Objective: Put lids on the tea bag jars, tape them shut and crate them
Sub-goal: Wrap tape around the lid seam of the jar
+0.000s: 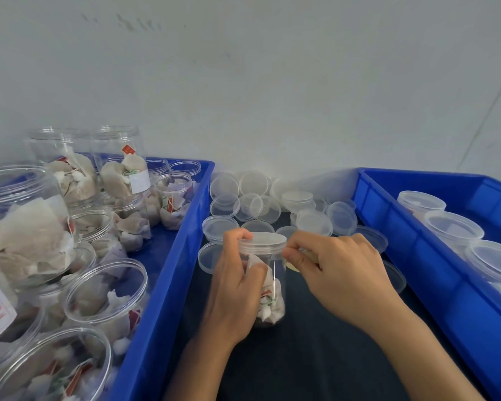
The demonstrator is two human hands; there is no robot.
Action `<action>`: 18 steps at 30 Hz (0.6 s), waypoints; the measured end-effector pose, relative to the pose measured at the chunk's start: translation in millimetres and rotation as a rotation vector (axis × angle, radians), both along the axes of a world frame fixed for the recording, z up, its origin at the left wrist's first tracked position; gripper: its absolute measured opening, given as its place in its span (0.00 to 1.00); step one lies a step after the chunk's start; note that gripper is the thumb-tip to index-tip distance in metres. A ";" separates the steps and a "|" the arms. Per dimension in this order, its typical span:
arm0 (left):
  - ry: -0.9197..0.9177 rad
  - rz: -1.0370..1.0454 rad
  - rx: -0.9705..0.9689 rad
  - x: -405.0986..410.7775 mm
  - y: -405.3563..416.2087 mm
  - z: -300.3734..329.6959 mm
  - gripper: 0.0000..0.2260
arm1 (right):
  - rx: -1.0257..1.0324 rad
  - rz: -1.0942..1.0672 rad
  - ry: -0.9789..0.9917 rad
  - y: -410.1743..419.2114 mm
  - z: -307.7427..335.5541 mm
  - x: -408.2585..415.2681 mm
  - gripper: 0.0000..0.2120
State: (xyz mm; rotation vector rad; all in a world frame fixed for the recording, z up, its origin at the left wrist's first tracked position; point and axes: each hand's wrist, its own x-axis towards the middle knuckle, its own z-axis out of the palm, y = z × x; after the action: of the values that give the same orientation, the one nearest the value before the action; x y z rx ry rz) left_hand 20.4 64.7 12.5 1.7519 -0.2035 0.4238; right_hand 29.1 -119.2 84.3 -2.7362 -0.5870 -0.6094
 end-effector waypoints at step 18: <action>-0.025 0.063 0.082 5.2 -9.2 1.9 0.22 | -0.094 -0.070 -0.008 3.6 4.8 0.0 0.17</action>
State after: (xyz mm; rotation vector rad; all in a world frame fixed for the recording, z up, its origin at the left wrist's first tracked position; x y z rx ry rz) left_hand 25.6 55.4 14.4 1.8376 -0.1863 0.4888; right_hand 29.1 -115.6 89.1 -2.8541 -0.5371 -0.6247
